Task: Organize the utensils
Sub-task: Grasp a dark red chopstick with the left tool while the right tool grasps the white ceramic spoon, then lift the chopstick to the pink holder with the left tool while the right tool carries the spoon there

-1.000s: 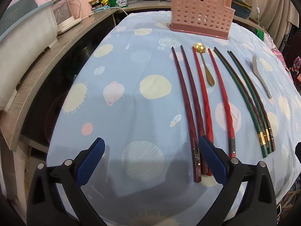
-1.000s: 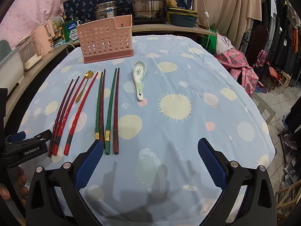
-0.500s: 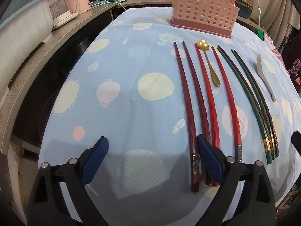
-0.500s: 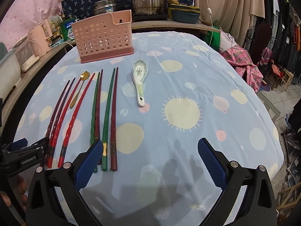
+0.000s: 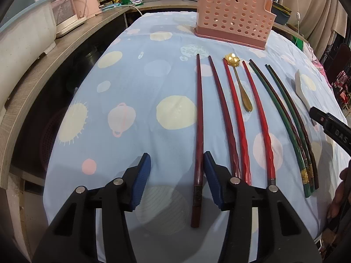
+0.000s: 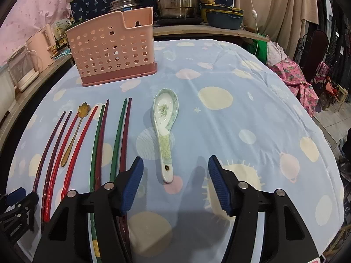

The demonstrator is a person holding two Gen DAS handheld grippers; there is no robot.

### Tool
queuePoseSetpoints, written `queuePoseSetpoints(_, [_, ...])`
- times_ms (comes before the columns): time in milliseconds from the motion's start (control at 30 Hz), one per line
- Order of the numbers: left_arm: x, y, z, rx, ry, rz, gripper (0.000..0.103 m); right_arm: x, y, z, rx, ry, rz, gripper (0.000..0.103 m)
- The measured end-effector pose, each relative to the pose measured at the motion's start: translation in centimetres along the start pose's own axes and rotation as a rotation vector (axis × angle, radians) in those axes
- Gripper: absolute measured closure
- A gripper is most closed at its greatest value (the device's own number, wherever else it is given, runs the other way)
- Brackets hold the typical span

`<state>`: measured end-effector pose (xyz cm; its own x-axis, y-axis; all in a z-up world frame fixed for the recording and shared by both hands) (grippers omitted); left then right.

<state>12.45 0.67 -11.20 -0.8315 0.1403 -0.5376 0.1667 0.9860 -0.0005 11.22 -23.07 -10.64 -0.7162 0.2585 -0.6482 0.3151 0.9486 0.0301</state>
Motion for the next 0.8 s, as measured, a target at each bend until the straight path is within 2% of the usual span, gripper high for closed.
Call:
queuePoseSetpoints(100, [-0.1, 0.0, 0.1, 0.001, -0.002, 0.003, 0.056, -0.2, 0.4, 1.0, -0.005, 0.014, -0.010, 0.057])
queuePoseSetpoints(233, [-0.1, 0.0, 0.1, 0.001, -0.003, 0.004, 0.056, -0.3, 0.7, 1.5, -0.001, 0.020, -0.020, 0.063])
queuePoseSetpoints(333, [-0.1, 0.0, 0.2, 0.002, -0.005, 0.004, 0.056, -0.4, 0.8, 1.6, -0.007, 0.022, -0.026, 0.073])
queuePoseSetpoints(367, [-0.1, 0.0, 0.2, 0.004, -0.004, 0.003, 0.056, -0.4, 0.7, 1.6, -0.011, 0.023, -0.026, 0.080])
queuePoseSetpoints(433, [-0.2, 0.1, 0.1, 0.008, -0.006, 0.000, 0.063, -0.4, 0.6, 1.6, -0.021, 0.027, -0.024, 0.091])
queuePoseSetpoints(633, [0.0, 0.5, -0.4, 0.029, -0.002, -0.019, 0.090, 0.0, 0.3, 0.6, -0.043, 0.032, -0.012, 0.092])
queuePoseSetpoints(800, [0.3, 1.0, -1.0, 0.075, 0.012, -0.049, 0.096, 0.5, -0.2, -1.2, -0.066, 0.024, 0.005, 0.093])
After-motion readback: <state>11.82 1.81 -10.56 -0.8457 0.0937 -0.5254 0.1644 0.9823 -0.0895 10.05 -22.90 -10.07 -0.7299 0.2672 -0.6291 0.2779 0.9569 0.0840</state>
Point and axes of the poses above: each gripper's, at about its wrist camera, not at the fingertips, and z roughly the way its jaws point, y to its left, x to its underside, the point moved 2 cm from there along z, roughly the way its jaws point, and after that the axes turned 1 degree about x, right-handed, at the moved point
